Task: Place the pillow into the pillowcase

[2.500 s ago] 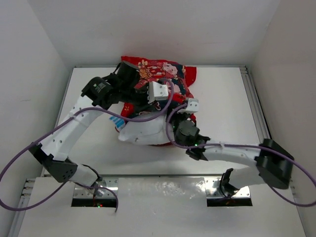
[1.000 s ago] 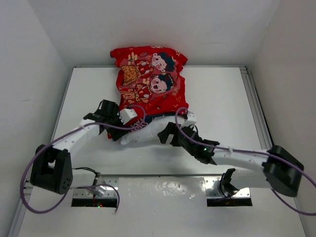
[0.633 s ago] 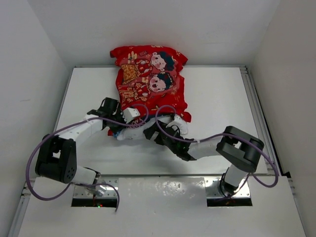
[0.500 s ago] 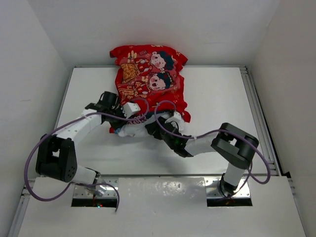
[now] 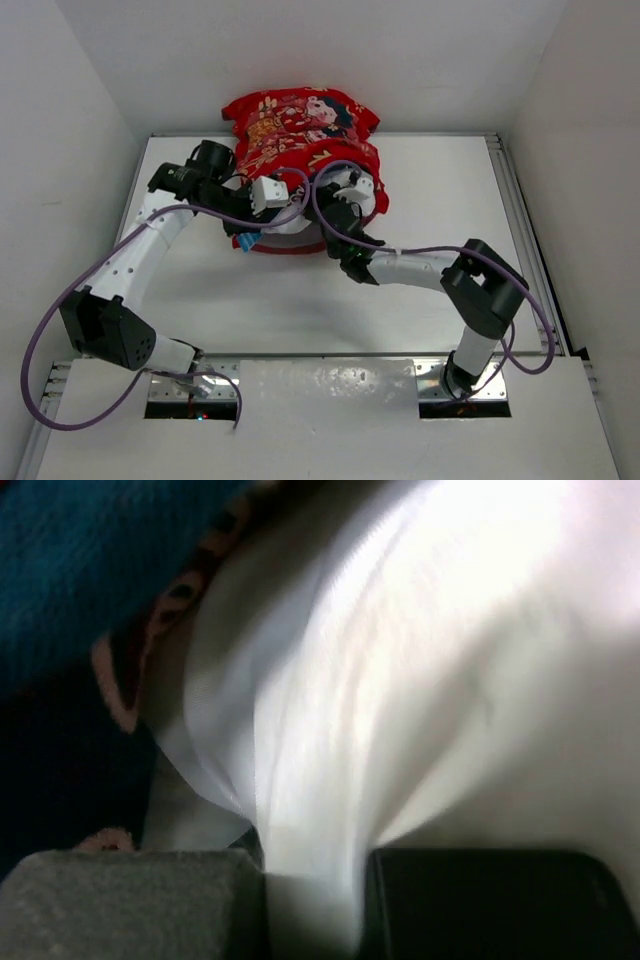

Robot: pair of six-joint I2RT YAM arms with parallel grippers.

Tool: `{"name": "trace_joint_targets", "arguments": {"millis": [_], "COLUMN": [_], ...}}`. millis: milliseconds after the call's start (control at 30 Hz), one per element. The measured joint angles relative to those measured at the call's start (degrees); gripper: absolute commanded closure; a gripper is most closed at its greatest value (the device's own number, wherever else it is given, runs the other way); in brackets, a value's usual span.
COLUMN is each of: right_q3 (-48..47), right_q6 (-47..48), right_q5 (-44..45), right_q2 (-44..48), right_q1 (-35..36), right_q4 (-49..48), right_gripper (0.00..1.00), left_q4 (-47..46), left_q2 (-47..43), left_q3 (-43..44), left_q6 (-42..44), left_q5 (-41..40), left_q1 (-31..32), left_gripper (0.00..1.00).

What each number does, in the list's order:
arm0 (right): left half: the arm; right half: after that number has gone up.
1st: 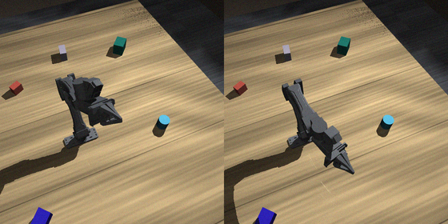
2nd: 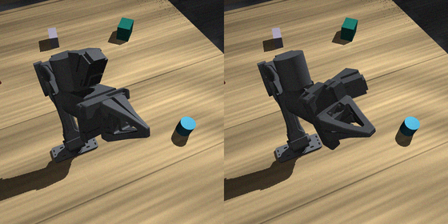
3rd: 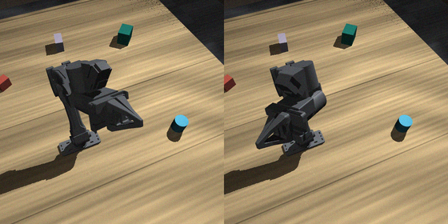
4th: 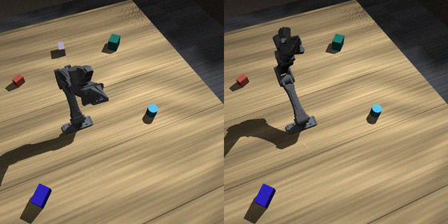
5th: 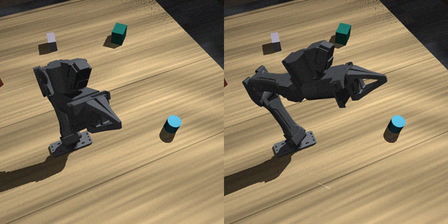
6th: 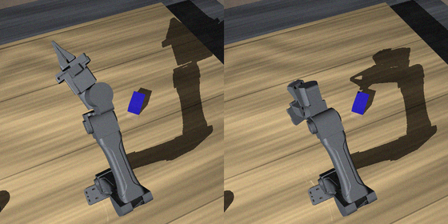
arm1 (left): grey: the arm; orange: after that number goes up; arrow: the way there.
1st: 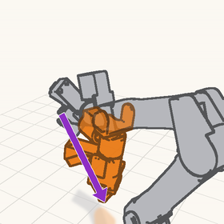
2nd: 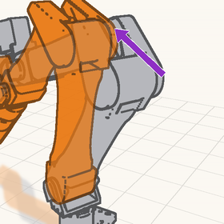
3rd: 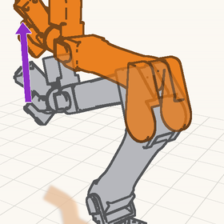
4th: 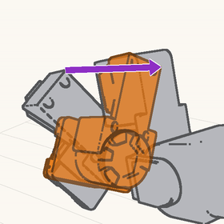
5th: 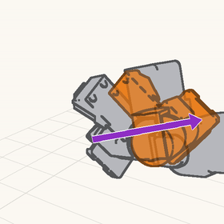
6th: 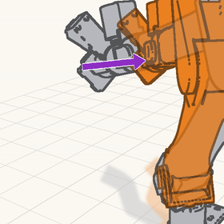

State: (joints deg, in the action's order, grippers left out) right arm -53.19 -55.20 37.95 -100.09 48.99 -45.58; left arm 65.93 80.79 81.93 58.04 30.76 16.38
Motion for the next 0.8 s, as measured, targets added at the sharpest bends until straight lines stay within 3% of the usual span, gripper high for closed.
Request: {"name": "trace_joint_targets", "arguments": {"millis": [167,267,400,633,800], "right_q3": [-11.76,-20.11,-22.16,-22.16,-22.29], "right_q6": [0.83,-8.59,-15.56,-14.40,-16.92], "right_q5": [11.56,15.21,15.91,15.85,15.76], "right_q2": [-3.19,-6.60,-8.59,-11.26,-11.37], "right_q1": [1.55,0.31,-1.75,-0.61,-0.96], "right_q4": [10.05,24.85,35.28,38.82,41.27], "right_gripper": [1.00,1.00,1.00,1.00,1.00], "left_q4": [2.32,2.60,2.58,2.34,2.73], "left_q2": [0.00,-0.04,-0.17,-0.22,-0.66], "left_q3": [6.03,9.31,9.05,1.57,1.49], "left_q6": [-0.04,-0.98,-1.38,-1.57,-1.55], "left_q5": [1.95,2.54,2.54,1.75,0.15], "left_q1": [0.07,0.07,0.11,0.42,0.52], "left_gripper": [1.00,1.00,0.98,0.99,0.97]}}
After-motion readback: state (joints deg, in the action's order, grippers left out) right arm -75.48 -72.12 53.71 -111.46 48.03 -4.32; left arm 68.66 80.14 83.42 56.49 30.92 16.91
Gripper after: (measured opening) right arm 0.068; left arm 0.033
